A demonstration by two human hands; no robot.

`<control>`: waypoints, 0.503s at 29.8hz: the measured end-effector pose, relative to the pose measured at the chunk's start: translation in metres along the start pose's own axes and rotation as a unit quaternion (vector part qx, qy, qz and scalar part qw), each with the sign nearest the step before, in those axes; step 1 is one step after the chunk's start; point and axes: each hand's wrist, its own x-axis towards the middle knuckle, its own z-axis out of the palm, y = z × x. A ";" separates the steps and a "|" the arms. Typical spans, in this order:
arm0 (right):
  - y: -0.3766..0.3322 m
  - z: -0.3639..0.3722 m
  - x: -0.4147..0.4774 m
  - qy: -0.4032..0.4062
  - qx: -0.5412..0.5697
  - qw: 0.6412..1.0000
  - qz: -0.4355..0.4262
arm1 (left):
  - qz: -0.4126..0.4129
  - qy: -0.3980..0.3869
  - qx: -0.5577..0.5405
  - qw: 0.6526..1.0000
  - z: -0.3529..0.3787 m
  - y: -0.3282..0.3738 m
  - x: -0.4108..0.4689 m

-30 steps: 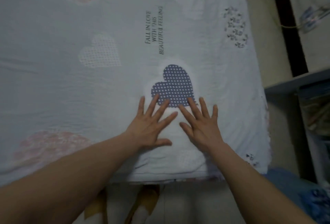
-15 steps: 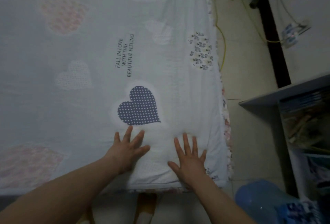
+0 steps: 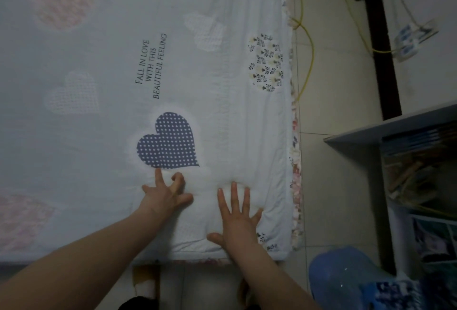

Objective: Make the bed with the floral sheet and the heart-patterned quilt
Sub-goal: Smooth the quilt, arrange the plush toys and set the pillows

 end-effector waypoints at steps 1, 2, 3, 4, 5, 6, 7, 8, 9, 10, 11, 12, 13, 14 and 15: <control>0.006 -0.004 -0.008 0.021 -0.007 1.000 -0.015 | -0.019 -0.012 -0.004 1.000 -0.005 0.006 -0.003; 0.017 -0.010 -0.018 0.083 -0.016 0.995 -0.046 | -0.030 -0.006 0.001 1.000 -0.012 0.017 -0.006; 0.019 -0.008 -0.026 0.141 -0.018 0.986 -0.084 | -0.013 0.026 0.005 1.000 -0.013 0.022 -0.009; 0.032 -0.005 -0.034 0.191 -0.031 0.971 -0.142 | 0.020 0.088 -0.012 0.996 -0.015 0.037 -0.010; 0.048 -0.003 -0.042 0.233 -0.049 0.951 -0.197 | 0.075 0.154 -0.029 0.985 -0.016 0.056 -0.007; 0.063 0.001 -0.048 0.243 -0.062 0.940 -0.231 | 0.147 0.207 -0.039 0.967 -0.016 0.076 -0.005; 0.081 0.007 -0.052 0.237 -0.081 0.936 -0.247 | 0.217 0.242 -0.053 0.944 -0.014 0.100 0.000; 0.101 0.010 -0.058 0.228 -0.102 0.937 -0.246 | 0.262 0.254 -0.069 0.929 -0.012 0.121 0.004; 0.122 0.016 -0.058 0.230 -0.119 0.936 -0.239 | 0.277 0.274 -0.078 0.917 -0.010 0.142 0.013; 0.140 0.018 -0.058 0.236 -0.128 0.936 -0.226 | 0.279 0.269 -0.078 0.918 -0.012 0.158 0.021; 0.146 0.017 -0.055 0.232 -0.133 0.937 -0.226 | 0.276 0.242 -0.069 0.927 -0.015 0.163 0.024; 0.157 0.015 -0.050 0.214 -0.138 0.938 -0.236 | 0.265 0.226 -0.061 0.935 -0.021 0.173 0.032; 0.165 0.012 -0.046 0.190 -0.151 0.937 -0.249 | 0.253 0.224 -0.065 0.939 -0.025 0.179 0.041; 0.172 0.008 -0.044 0.152 -0.162 0.940 -0.260 | 0.251 0.220 -0.074 0.940 -0.025 0.187 0.054; 0.175 0.006 -0.043 0.102 -0.166 0.947 -0.257 | 0.256 0.210 -0.081 0.940 -0.023 0.192 0.062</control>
